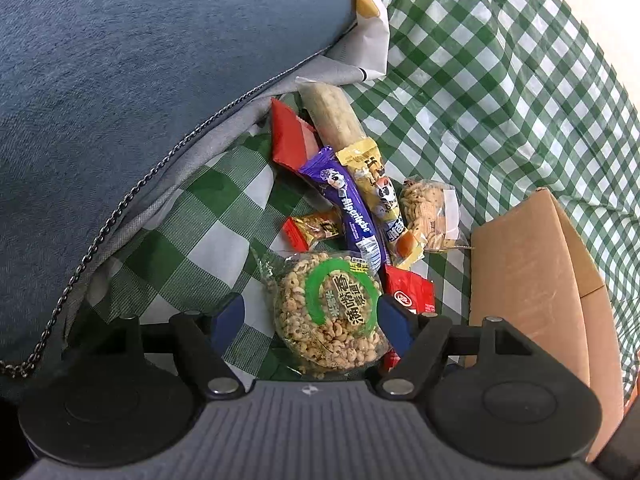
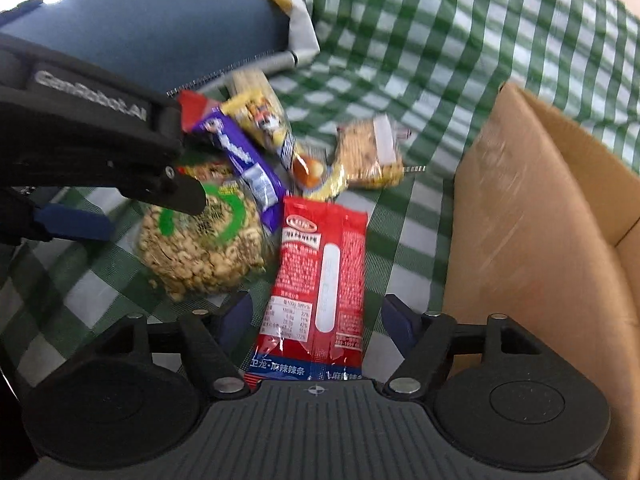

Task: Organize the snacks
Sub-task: 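Move the left tool to the peanut cake while the right tool approaches the red strip pack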

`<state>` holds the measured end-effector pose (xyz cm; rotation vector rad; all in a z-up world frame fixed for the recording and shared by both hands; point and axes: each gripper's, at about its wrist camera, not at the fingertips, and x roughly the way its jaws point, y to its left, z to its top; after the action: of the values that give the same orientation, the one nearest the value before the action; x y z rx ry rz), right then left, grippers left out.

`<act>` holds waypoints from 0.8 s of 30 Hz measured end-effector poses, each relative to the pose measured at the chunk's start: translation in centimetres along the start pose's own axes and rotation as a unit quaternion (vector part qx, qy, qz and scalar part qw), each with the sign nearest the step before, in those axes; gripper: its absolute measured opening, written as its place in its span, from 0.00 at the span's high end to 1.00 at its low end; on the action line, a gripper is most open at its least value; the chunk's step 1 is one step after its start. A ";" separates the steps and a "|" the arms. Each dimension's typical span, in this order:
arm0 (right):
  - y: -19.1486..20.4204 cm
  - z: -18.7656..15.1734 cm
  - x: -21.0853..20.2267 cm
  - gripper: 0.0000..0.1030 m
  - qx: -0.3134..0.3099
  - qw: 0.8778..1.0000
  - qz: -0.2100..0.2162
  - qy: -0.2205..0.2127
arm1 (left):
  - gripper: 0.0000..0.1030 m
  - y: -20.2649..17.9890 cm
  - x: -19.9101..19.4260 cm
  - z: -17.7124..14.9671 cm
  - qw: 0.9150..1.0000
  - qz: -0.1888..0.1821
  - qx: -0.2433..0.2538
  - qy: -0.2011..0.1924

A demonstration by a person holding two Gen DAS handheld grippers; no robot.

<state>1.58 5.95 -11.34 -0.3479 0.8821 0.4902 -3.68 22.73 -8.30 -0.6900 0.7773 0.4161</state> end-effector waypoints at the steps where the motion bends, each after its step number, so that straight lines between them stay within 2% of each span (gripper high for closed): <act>1: -0.1 0.0 0.1 0.30 0.006 1.000 0.002 0.004 | 0.24 -0.1 0.1 0.0 1.000 0.002 0.002 -0.001; 3: -0.5 0.1 0.5 0.35 0.017 1.000 0.008 0.008 | 0.24 -0.1 0.2 0.1 1.000 0.003 0.004 -0.002; 4: -0.5 0.2 0.5 0.45 0.019 1.000 0.011 0.007 | 0.24 -0.1 0.2 0.1 1.000 0.003 0.006 -0.003; 8: -0.7 0.3 0.2 0.52 0.021 1.000 0.017 0.006 | 0.22 -0.3 0.4 0.1 1.000 0.003 0.011 -0.002; 15: -0.3 0.4 -0.7 0.56 -0.006 1.000 -0.002 -0.007 | 0.09 -1.8 1.3 -0.4 0.998 0.021 0.054 0.004; 19: 0.2 0.3 -1.4 0.55 -0.010 1.000 -0.009 0.004 | 0.07 -3.3 2.1 -0.9 0.994 0.035 0.102 0.004; 24: 0.4 -0.3 -0.7 0.55 -0.022 0.999 -0.020 0.019 | 0.01 -3.8 3.6 -1.4 0.990 0.056 0.130 0.026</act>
<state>0.78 5.92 -10.96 -0.4160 0.9011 0.4669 0.15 19.39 -10.19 -0.4151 0.9047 0.3912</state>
